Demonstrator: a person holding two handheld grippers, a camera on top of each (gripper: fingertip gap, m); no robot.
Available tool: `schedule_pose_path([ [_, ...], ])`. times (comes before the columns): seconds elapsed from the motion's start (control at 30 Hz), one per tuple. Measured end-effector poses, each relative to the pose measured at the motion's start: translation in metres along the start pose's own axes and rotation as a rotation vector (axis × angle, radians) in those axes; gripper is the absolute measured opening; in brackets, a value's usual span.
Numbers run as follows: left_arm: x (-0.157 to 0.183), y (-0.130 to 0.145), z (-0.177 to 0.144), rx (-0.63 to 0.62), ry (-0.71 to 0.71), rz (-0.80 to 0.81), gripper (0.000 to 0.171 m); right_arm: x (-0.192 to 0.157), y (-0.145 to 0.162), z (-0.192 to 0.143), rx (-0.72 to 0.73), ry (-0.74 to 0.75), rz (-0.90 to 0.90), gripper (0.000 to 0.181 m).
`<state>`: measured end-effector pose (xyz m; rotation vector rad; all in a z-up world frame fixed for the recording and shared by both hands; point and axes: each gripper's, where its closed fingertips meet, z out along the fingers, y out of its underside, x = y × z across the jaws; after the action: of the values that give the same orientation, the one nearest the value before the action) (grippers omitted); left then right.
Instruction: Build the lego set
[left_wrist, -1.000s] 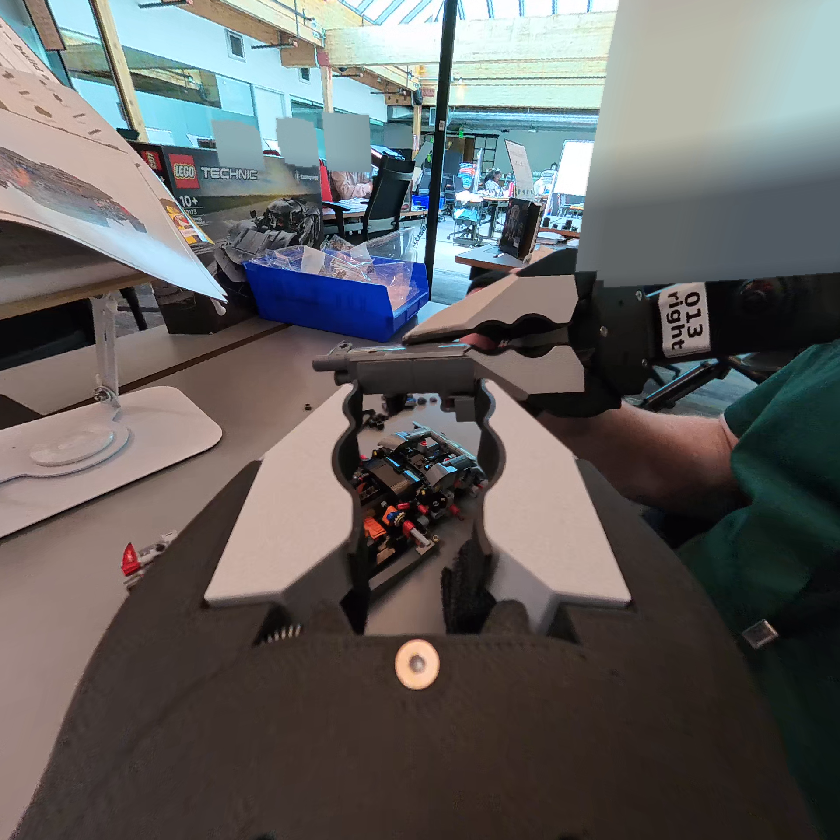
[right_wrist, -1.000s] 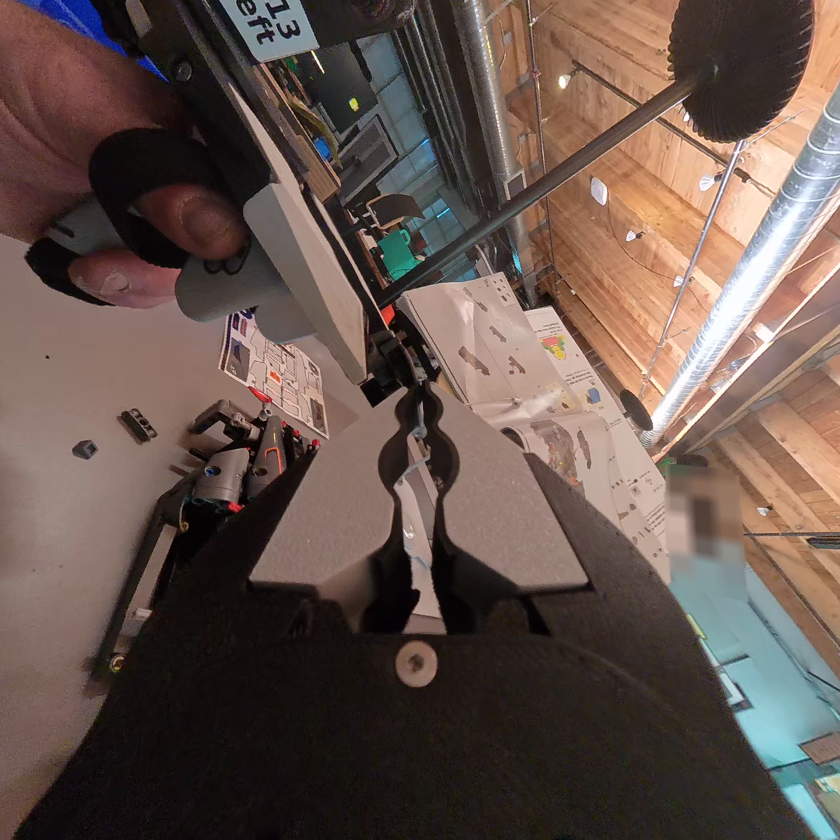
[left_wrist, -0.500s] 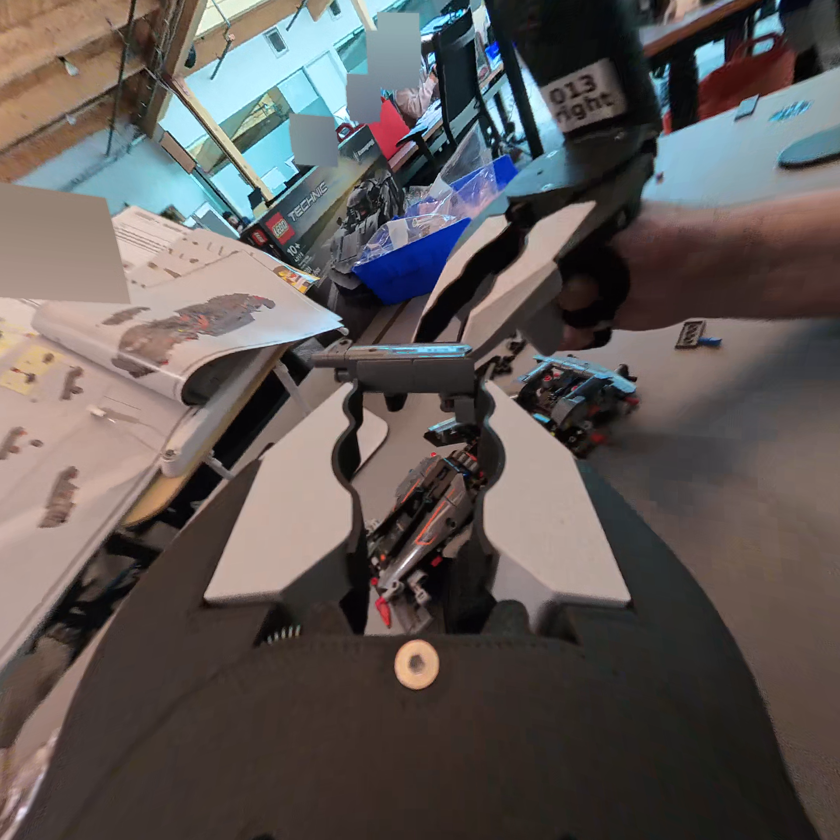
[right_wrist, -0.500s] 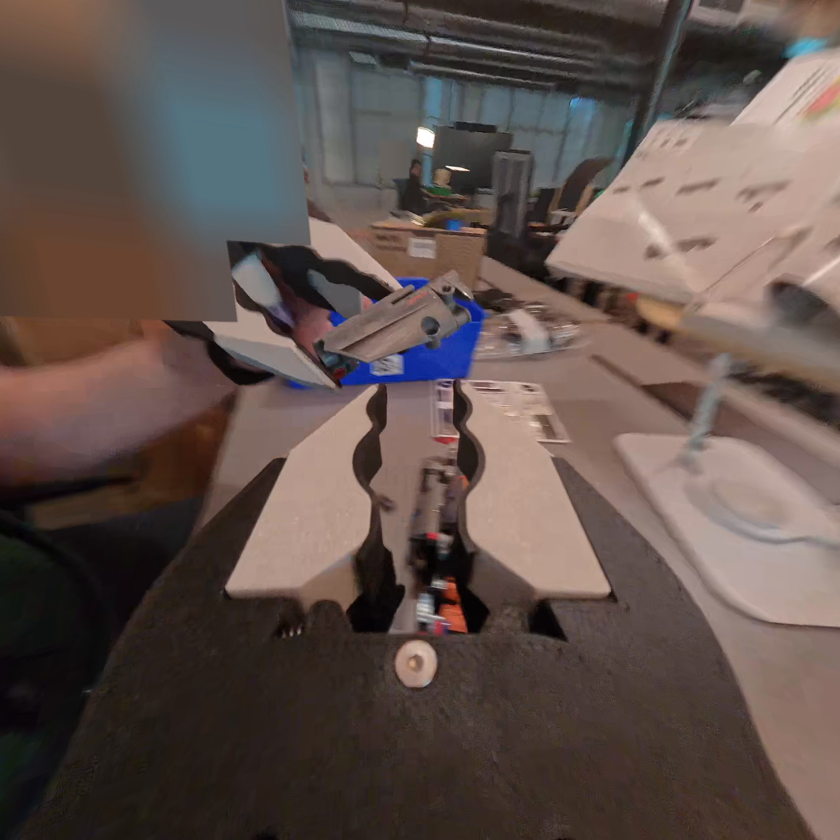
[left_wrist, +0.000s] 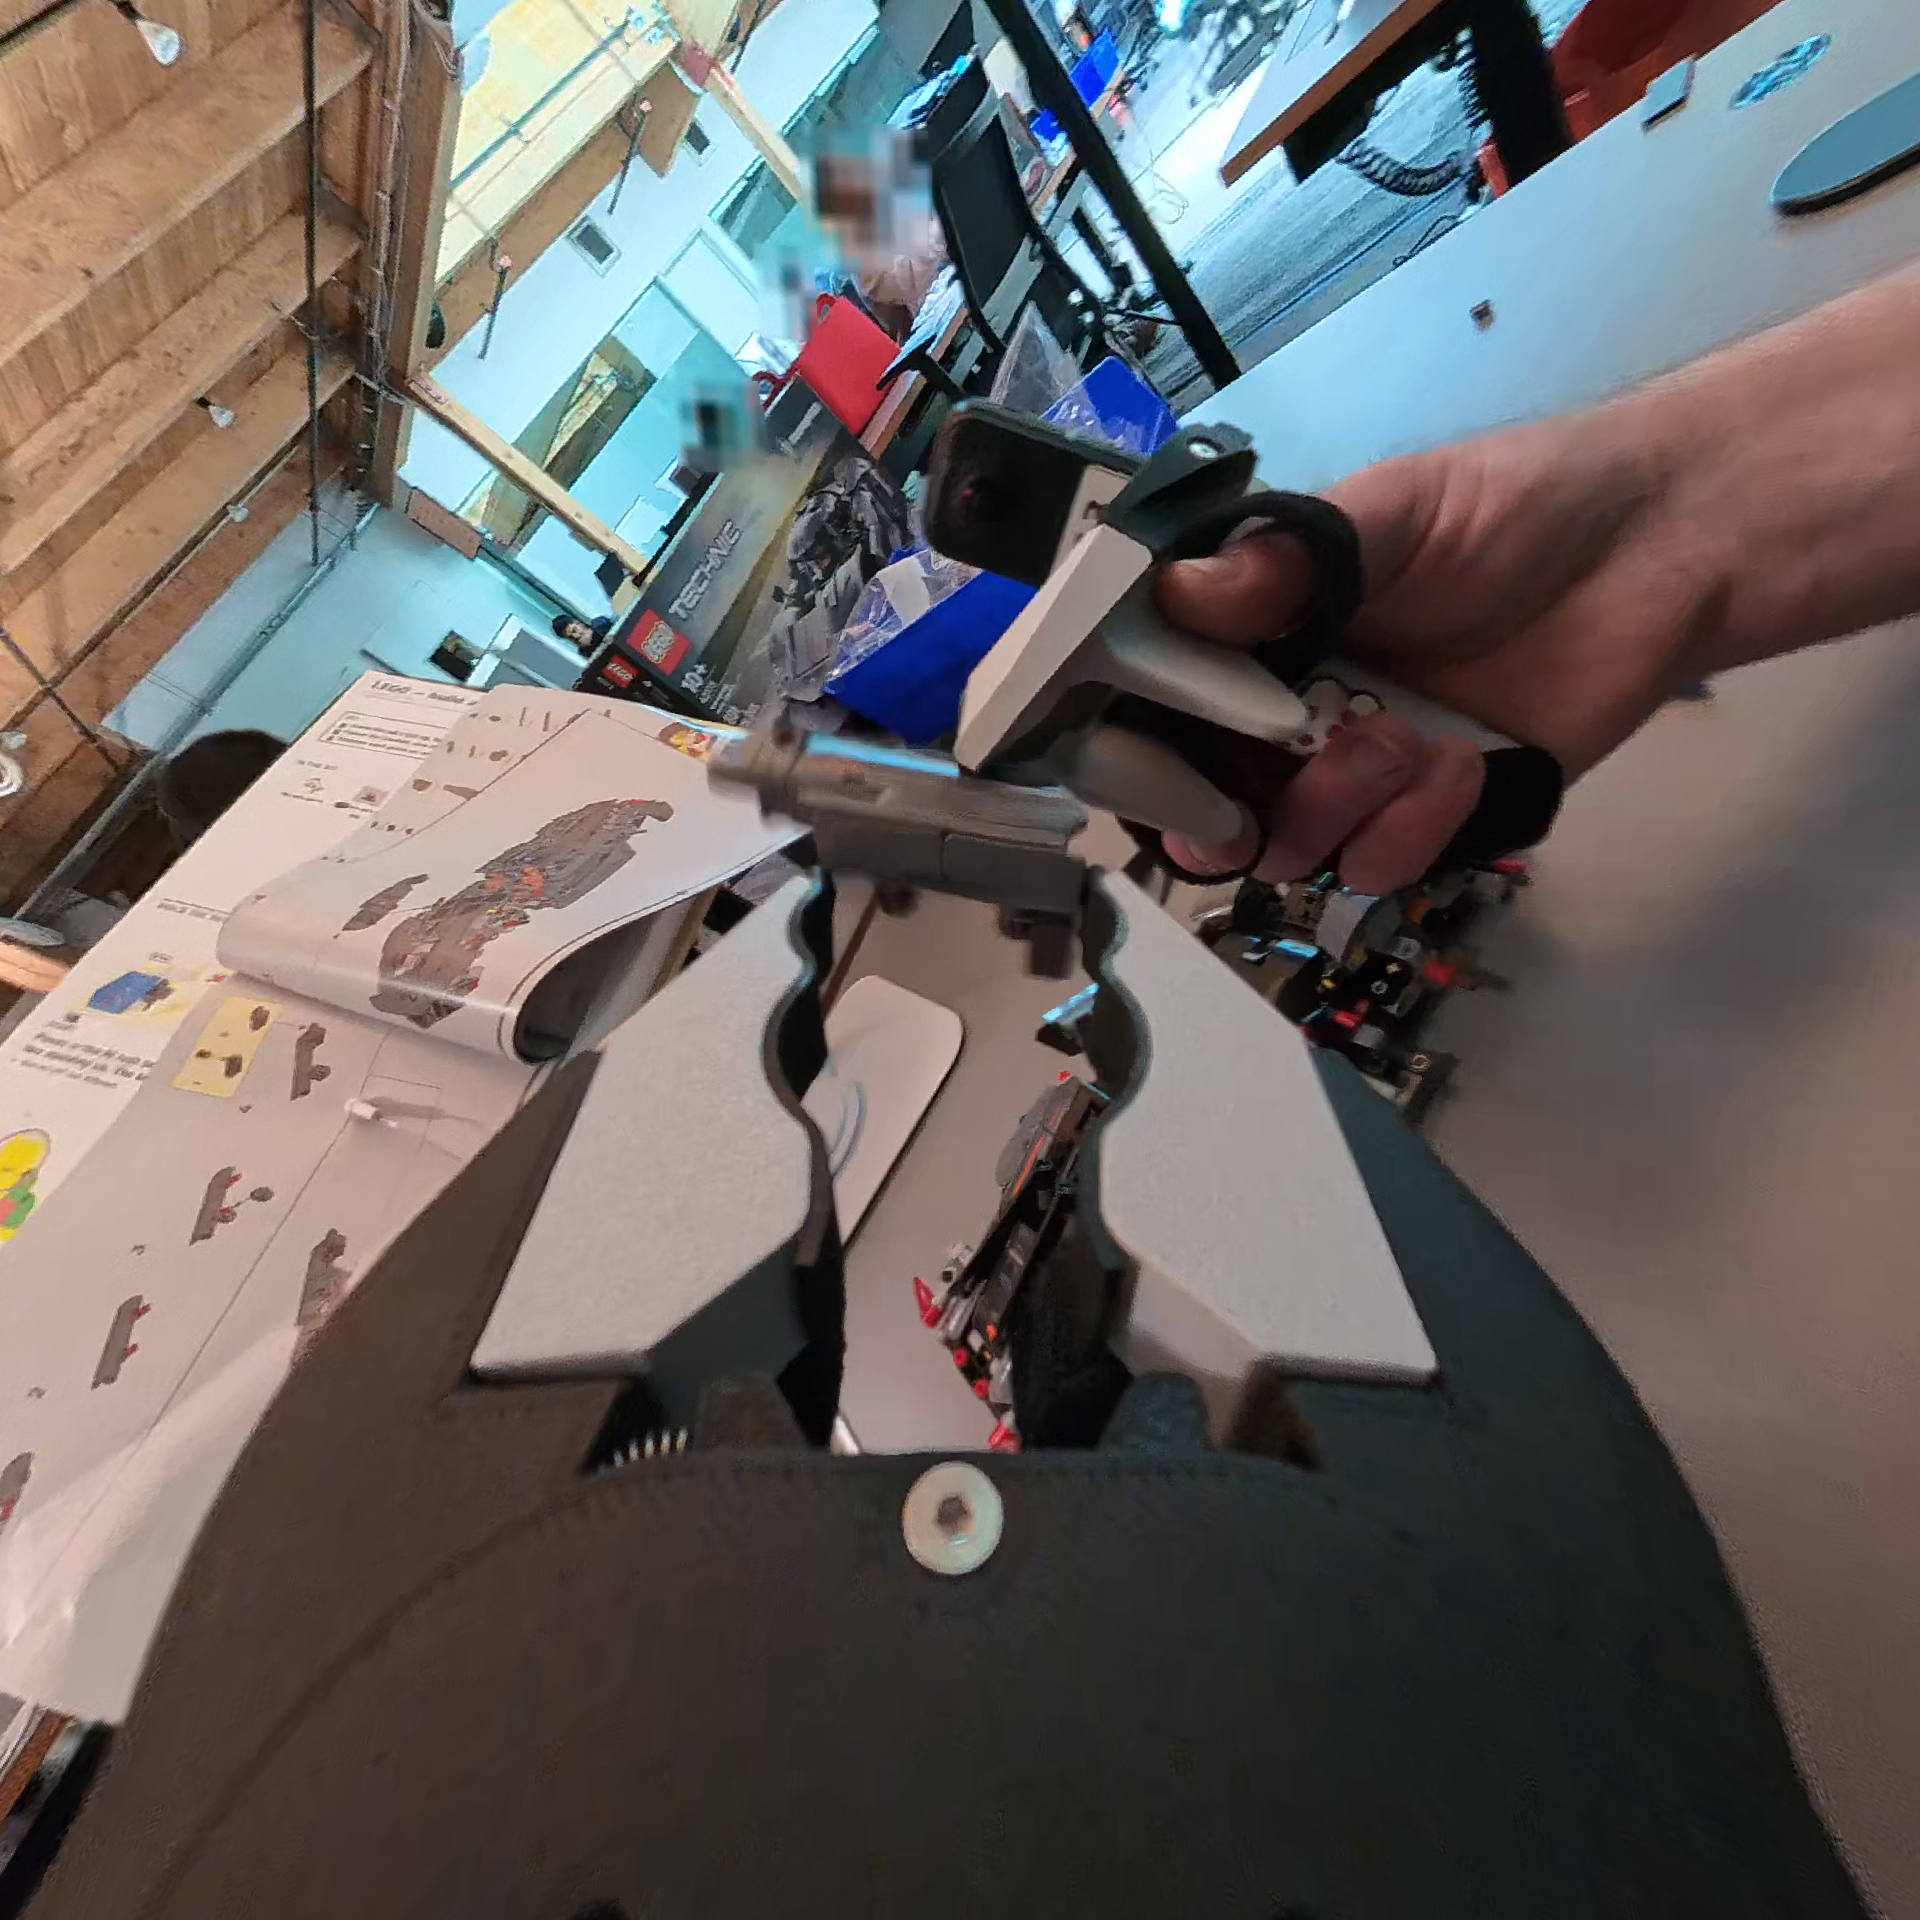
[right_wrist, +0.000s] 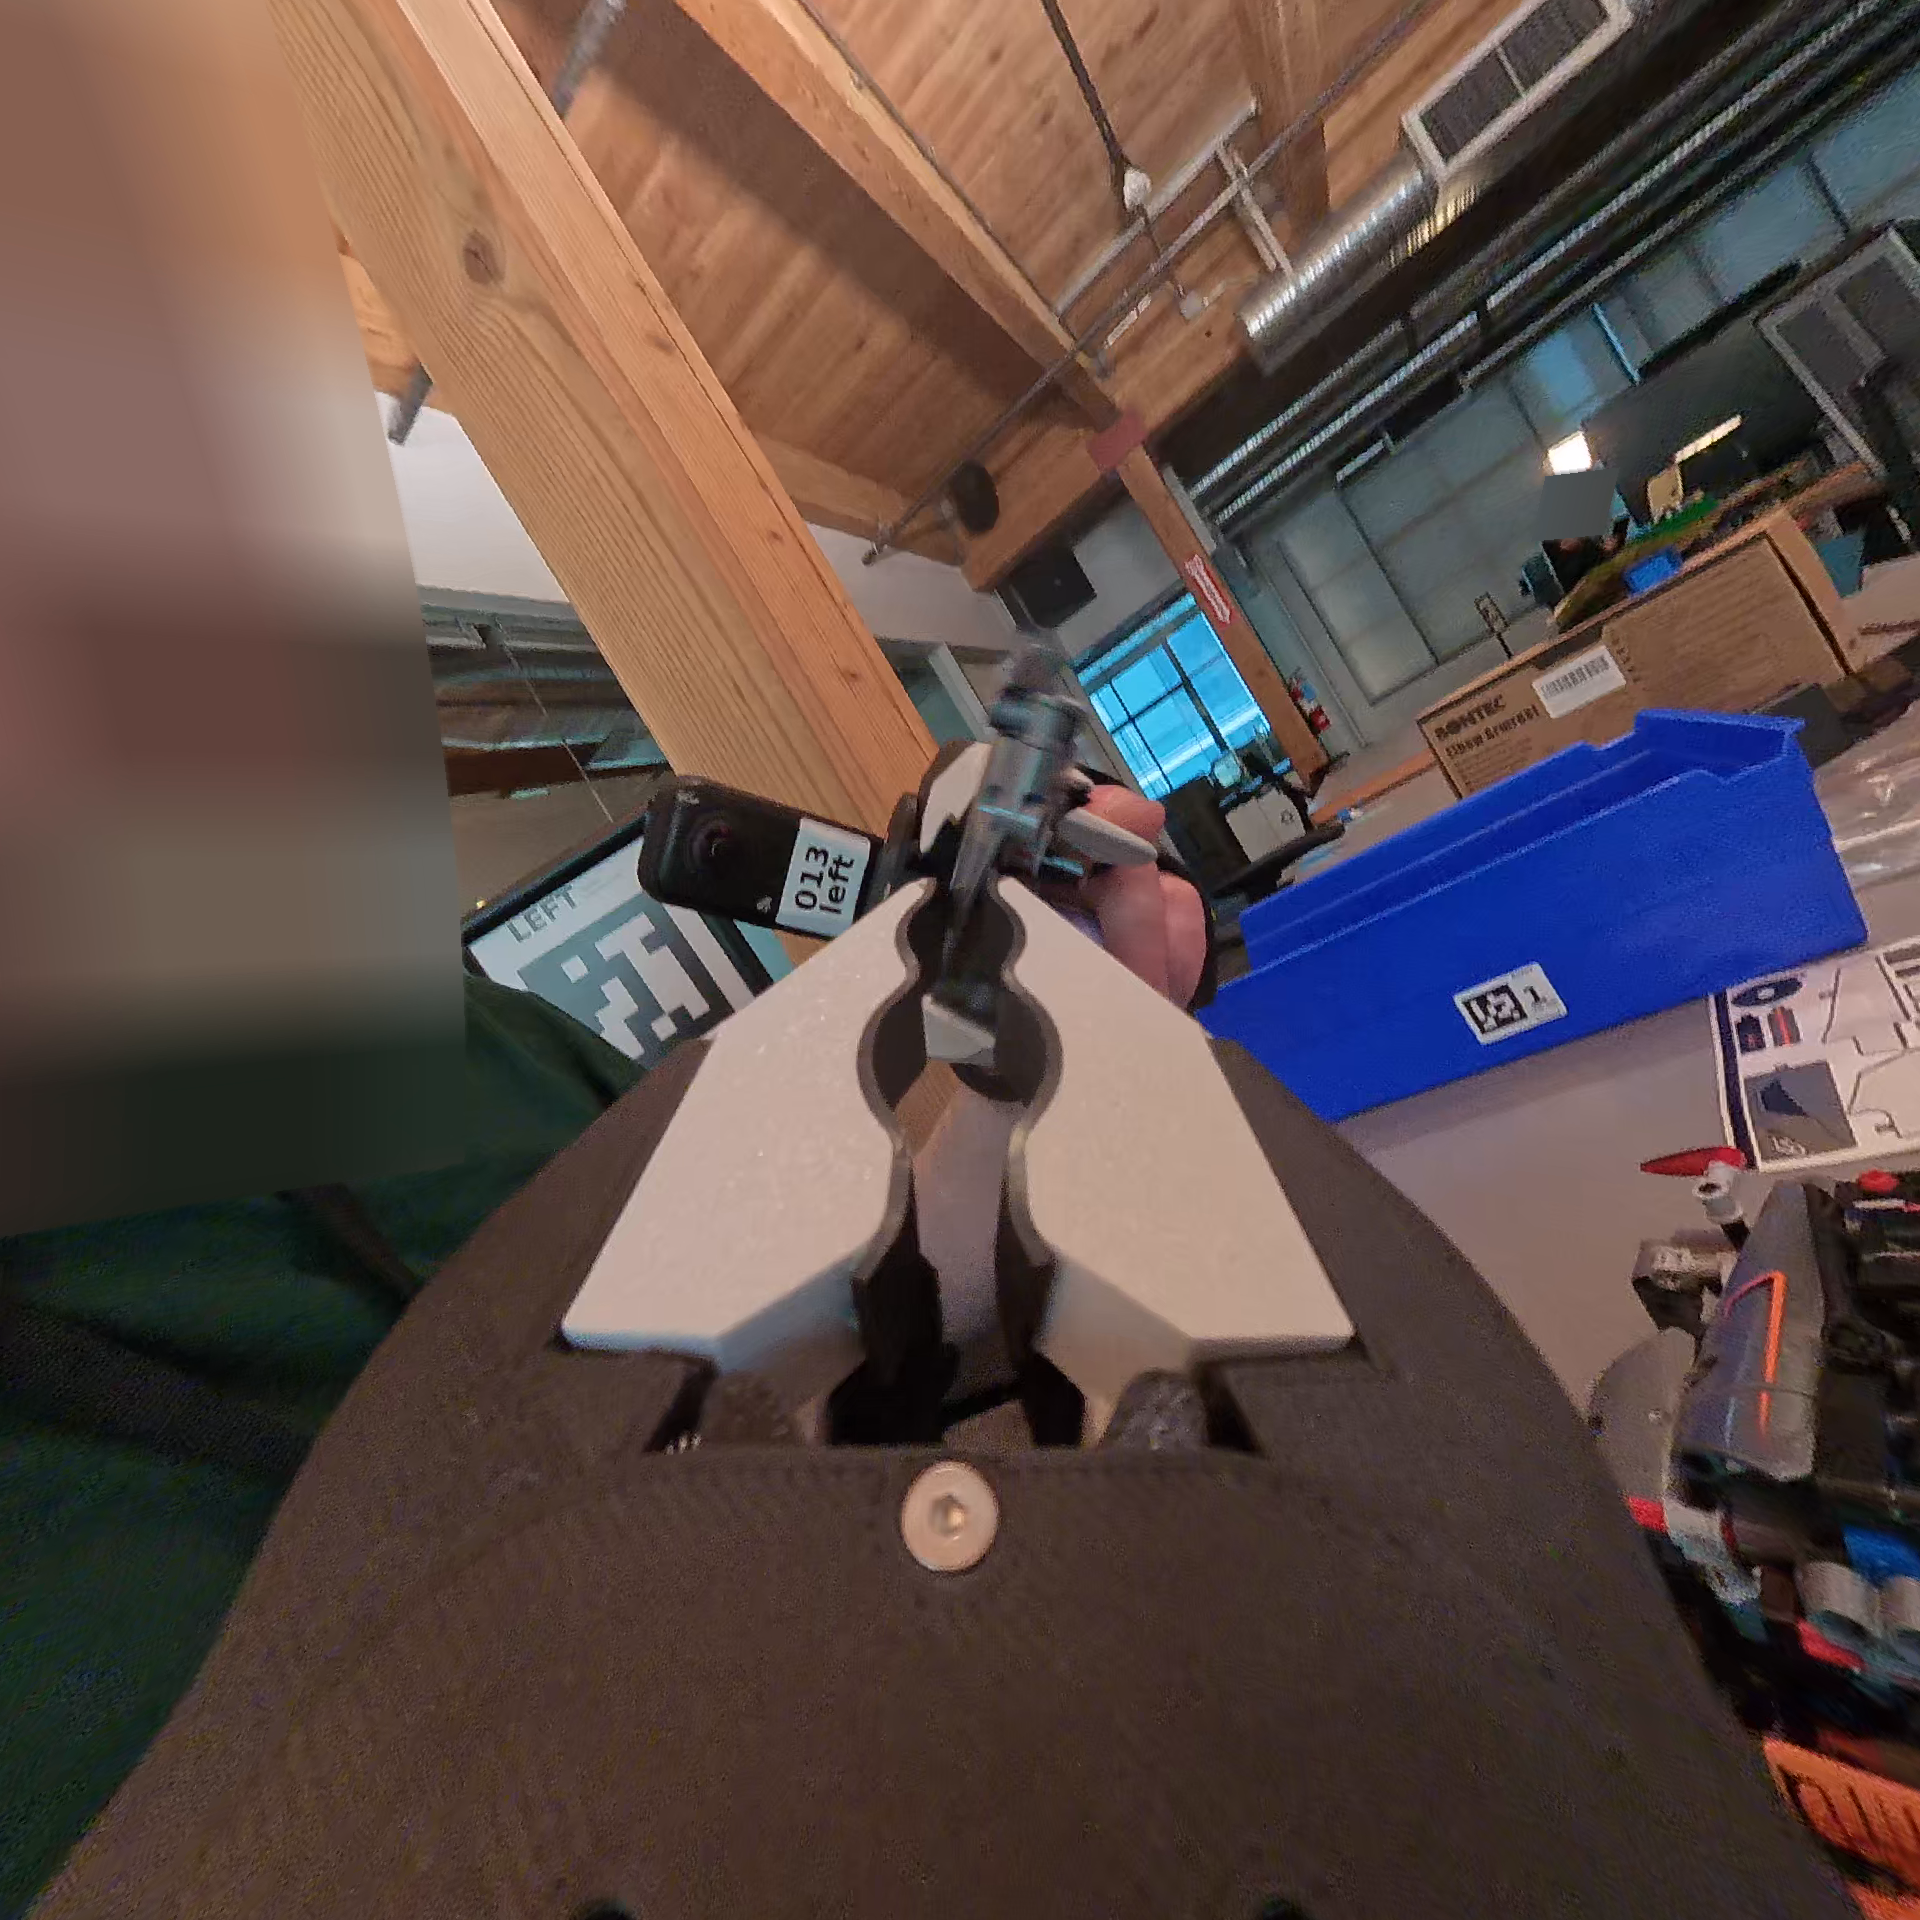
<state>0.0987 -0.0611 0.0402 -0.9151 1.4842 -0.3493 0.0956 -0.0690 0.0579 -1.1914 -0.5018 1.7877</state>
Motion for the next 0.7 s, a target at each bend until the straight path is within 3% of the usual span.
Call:
schedule_pose_path([
  [0.3, -0.007, 0.000, 0.007, -0.012, -0.112, -0.045, 0.029, 0.005, -0.020, -0.011, 0.207, -0.066, 0.012, 0.000],
  [0.37, -0.006, 0.004, 0.010, -0.044, -0.118, -0.022, 0.020, 0.001, -0.021, -0.014, 0.228, -0.106, 0.015, 0.000],
  [0.7, -0.001, -0.003, 0.019, -0.034, -0.132, 0.005, 0.009, -0.003, -0.021, -0.025, 0.294, -0.139, 0.051, 0.000],
])
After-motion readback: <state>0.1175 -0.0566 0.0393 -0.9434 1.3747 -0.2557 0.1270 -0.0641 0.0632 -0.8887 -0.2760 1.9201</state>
